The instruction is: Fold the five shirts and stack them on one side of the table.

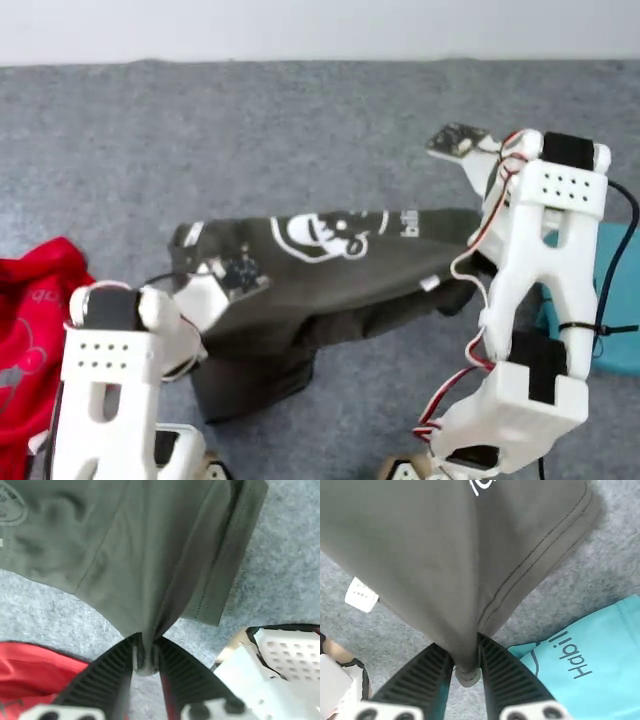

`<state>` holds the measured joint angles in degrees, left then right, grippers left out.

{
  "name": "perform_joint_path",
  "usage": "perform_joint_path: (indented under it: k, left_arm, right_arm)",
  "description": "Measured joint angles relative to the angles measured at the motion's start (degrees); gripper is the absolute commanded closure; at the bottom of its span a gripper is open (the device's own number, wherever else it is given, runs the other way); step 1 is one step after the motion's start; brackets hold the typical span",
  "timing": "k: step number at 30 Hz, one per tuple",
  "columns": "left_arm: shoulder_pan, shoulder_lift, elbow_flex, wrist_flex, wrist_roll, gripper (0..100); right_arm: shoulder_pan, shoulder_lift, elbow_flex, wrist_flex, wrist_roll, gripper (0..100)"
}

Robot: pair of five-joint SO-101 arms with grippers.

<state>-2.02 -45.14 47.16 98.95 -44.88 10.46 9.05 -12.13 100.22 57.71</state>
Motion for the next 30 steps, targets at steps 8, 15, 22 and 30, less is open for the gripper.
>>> perform_joint_path:
  k: [8, 15, 22, 30]
  left_arm:
    - [5.27, -3.34, 4.04, 0.0, -4.22, 99]
    - [9.85, -3.52, 4.04, 0.0, -4.22, 98]
    - [9.93, -3.96, 4.04, 0.0, -4.22, 87]
    - [3.25, -3.96, -4.31, 0.0, -0.18, 79]
  right_arm:
    - [0.35, 0.0, 0.0, 0.0, 0.0, 98.9]
    - [1.76, 0.53, 0.0, -0.09, 0.0, 98.7]
    - [1.76, 0.53, 0.0, 0.26, 0.0, 86.1]
    - [1.85, -1.58, 0.0, 0.26, 0.0, 74.9]
